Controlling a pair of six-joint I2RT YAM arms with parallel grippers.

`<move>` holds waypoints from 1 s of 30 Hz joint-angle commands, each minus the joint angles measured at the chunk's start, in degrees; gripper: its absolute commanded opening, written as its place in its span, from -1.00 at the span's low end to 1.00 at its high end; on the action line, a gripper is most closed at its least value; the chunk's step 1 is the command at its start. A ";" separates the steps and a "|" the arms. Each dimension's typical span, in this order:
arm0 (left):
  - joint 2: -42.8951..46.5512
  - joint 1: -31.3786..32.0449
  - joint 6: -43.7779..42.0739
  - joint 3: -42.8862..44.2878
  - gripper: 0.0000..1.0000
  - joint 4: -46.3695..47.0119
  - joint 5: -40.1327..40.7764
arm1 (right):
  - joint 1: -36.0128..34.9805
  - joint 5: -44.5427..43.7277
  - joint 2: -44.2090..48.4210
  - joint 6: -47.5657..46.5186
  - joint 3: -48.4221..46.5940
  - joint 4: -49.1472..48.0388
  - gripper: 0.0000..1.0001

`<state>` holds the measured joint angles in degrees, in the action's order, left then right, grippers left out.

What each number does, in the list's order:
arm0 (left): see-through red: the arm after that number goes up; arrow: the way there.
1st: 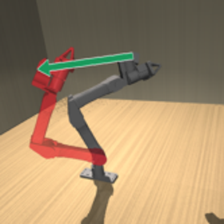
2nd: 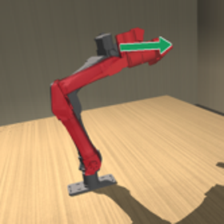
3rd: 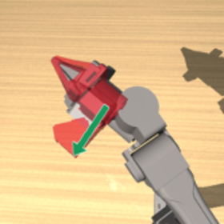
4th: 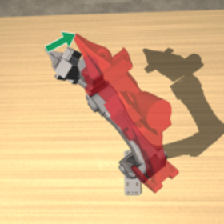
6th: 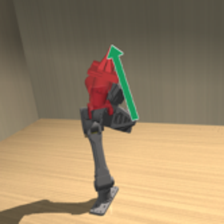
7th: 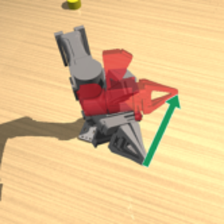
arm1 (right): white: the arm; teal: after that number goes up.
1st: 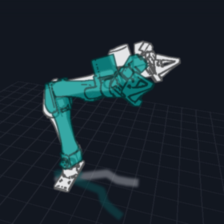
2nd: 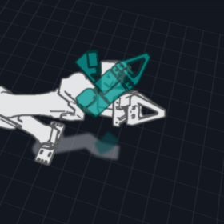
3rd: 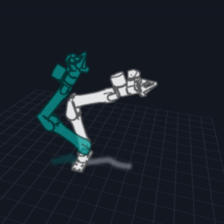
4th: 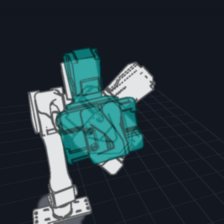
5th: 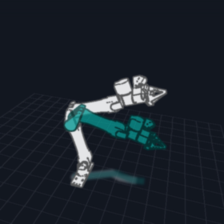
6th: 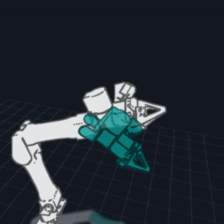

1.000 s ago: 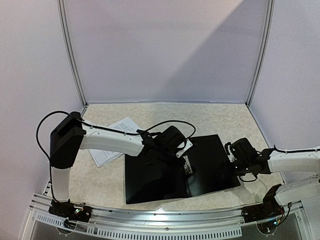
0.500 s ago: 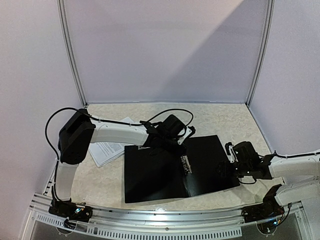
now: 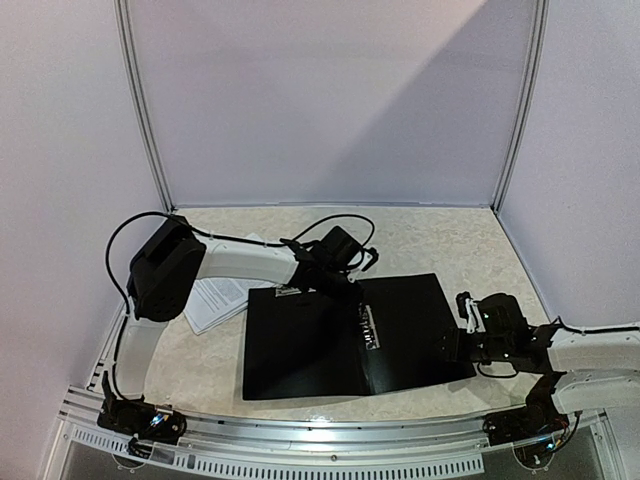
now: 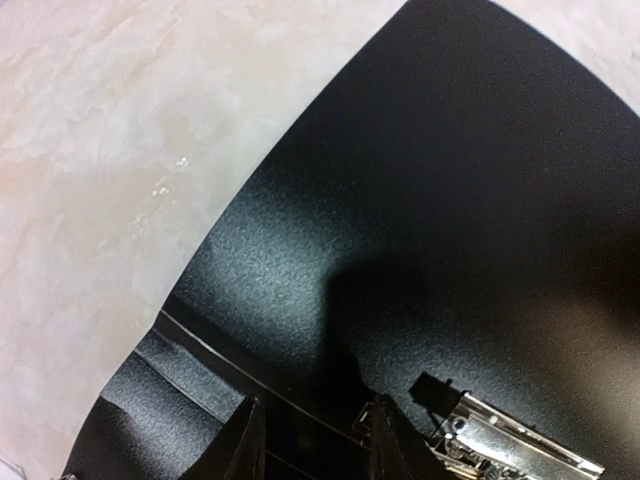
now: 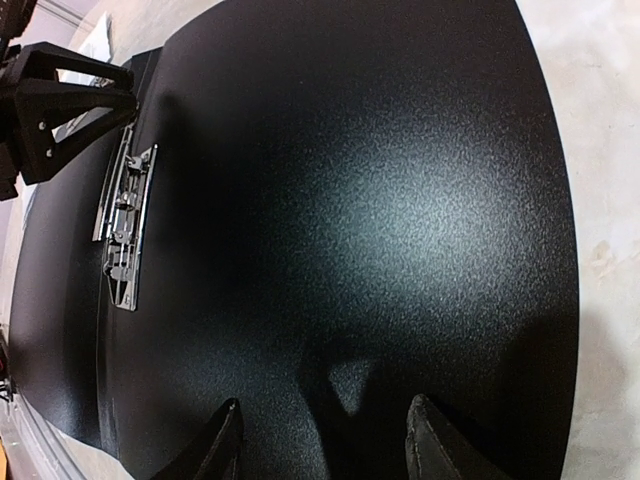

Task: Put the files into the folder
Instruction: Open the folder at the center of the board, then pick up the file from the corner of the board.

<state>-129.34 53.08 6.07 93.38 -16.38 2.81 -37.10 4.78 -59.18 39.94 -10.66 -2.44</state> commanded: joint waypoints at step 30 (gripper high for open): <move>13.63 -33.74 4.76 -1.08 0.31 -14.35 -2.99 | -0.25 2.00 2.76 -6.95 -17.37 12.50 0.33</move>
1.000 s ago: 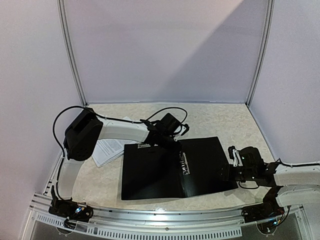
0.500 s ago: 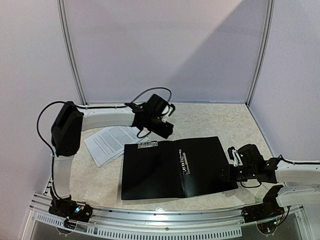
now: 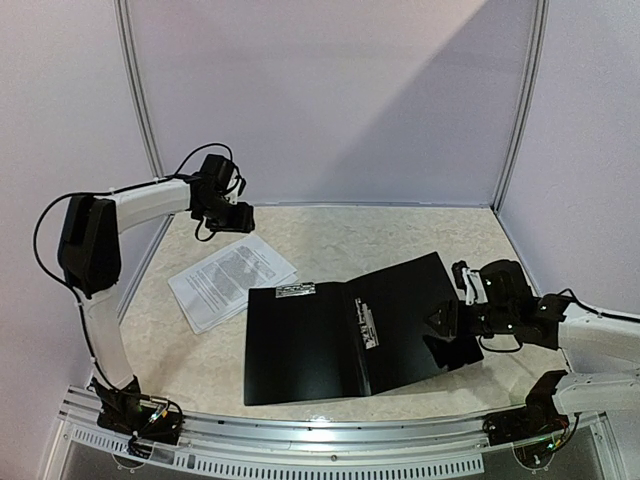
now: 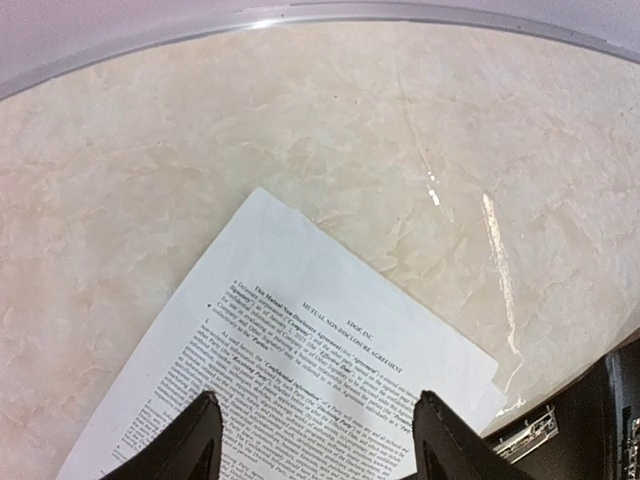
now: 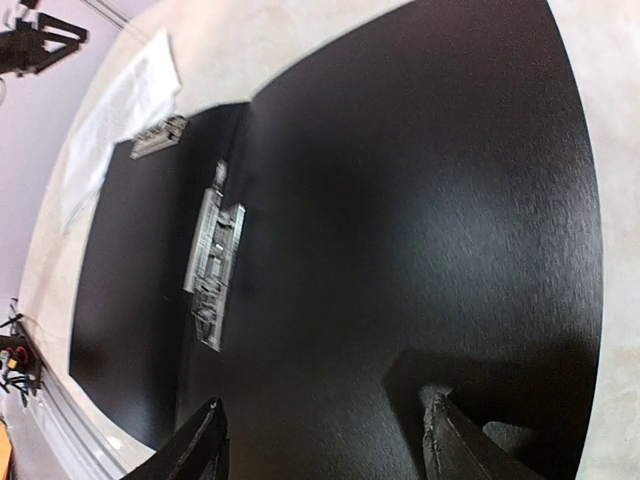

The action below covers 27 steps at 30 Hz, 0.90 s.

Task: Put the files into the folder
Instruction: Pick up the file from the corner of the board.

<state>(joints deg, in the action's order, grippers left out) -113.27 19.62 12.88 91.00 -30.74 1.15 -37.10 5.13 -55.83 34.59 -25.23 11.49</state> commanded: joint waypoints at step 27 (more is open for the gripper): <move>-28.63 -9.95 -17.63 27.83 0.29 -4.42 -17.91 | -0.21 5.45 0.63 1.07 -6.06 0.00 0.38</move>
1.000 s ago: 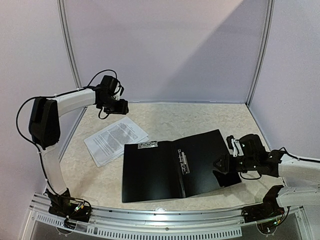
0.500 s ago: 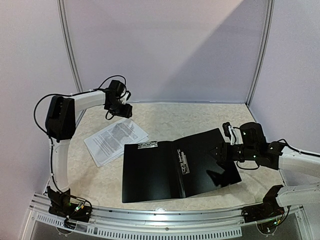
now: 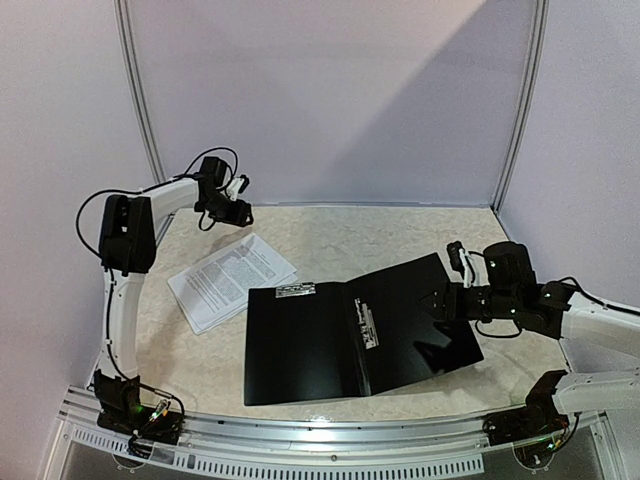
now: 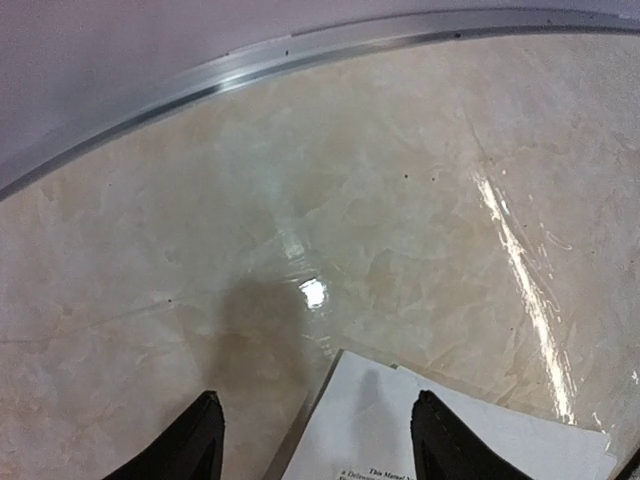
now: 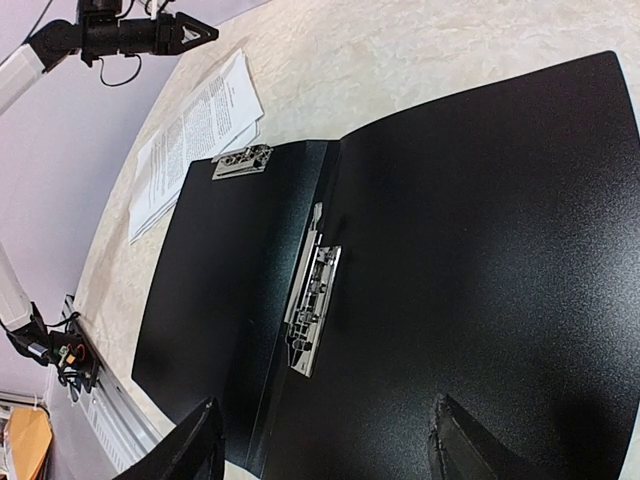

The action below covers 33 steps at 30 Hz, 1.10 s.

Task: Put the files into the folder
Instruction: Pick up the file from the corner of the board.

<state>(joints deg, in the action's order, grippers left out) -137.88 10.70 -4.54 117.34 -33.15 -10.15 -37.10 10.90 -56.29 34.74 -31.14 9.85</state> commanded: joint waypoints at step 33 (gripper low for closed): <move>-5.64 -5.69 2.06 0.97 -0.62 3.31 -34.04 | -0.23 1.20 0.58 3.17 5.45 -0.61 0.39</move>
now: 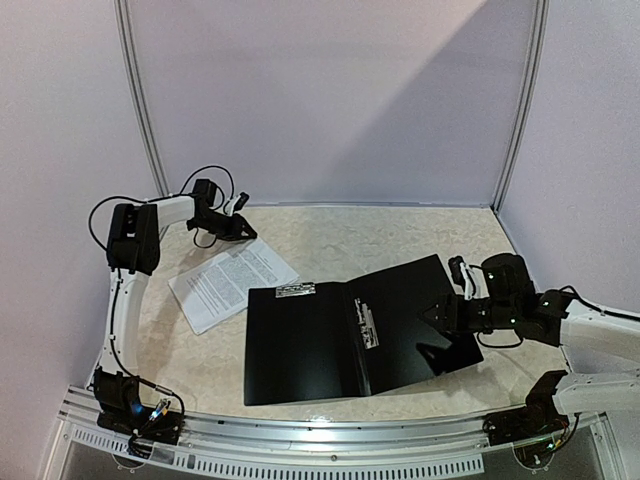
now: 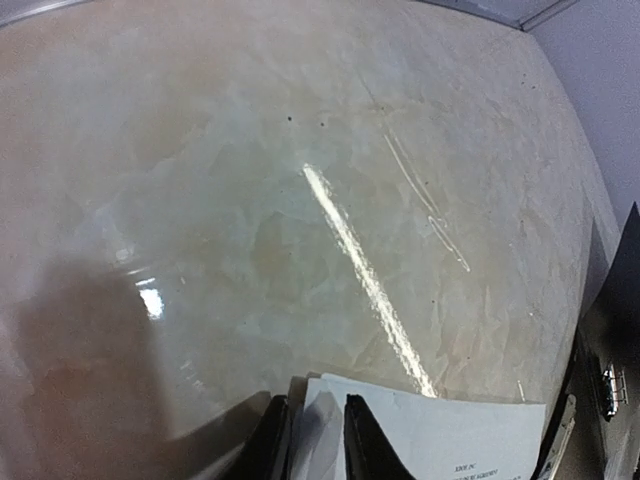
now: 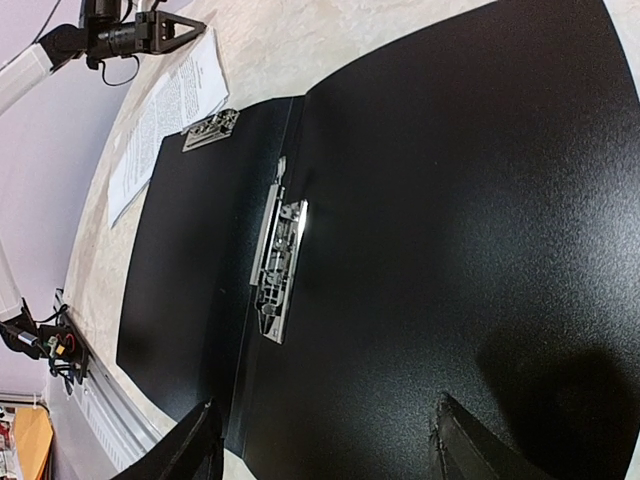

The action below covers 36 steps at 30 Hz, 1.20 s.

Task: Put the files into the folder
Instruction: Pick up the file from the corner of the board.

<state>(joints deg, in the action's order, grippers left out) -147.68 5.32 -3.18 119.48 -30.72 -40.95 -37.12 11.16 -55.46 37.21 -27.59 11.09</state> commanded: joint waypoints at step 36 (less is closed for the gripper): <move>28.73 0.59 7.14 -7.28 -1.00 12.65 8.22 | -0.16 1.62 -0.29 0.93 5.10 -5.16 0.40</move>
<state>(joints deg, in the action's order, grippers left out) -123.52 5.39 1.83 111.63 -21.50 -35.51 -37.12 12.03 -55.51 37.52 -23.22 7.53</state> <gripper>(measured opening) 0.005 0.699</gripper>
